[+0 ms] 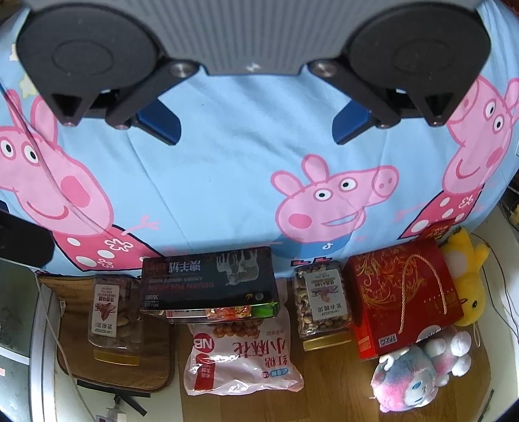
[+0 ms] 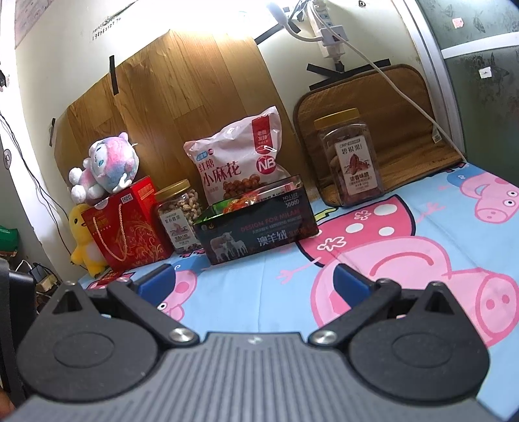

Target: Organize snacks

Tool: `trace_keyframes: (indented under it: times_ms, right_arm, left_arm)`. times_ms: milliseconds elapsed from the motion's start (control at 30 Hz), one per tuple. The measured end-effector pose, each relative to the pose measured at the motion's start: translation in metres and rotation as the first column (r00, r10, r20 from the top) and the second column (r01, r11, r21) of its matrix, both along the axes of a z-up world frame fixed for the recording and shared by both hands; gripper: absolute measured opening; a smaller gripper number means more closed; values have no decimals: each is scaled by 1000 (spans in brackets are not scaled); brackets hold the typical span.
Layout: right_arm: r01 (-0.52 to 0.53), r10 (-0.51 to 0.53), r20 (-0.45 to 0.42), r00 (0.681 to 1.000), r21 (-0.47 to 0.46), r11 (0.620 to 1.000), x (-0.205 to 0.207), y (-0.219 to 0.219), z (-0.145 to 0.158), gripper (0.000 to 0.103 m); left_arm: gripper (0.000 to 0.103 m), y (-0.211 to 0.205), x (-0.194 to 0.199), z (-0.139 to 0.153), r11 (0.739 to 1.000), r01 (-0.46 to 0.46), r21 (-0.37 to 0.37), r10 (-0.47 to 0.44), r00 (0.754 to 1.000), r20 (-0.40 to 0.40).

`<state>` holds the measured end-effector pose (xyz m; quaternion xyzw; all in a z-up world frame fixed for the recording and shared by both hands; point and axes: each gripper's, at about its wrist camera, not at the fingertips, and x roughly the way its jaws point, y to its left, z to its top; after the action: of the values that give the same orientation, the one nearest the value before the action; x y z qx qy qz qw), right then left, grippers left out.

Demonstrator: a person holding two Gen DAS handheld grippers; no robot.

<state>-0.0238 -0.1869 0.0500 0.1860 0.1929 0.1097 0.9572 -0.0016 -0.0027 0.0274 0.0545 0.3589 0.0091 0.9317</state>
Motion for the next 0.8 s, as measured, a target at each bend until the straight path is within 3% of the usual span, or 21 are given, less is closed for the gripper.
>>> trace_keyframes:
  times_ms: [800]
  right_arm:
    - [0, 0, -11, 1000, 17, 1000, 0, 1, -3, 103]
  left_arm:
    - [103, 8, 9, -2, 997, -67, 43, 68, 997, -32]
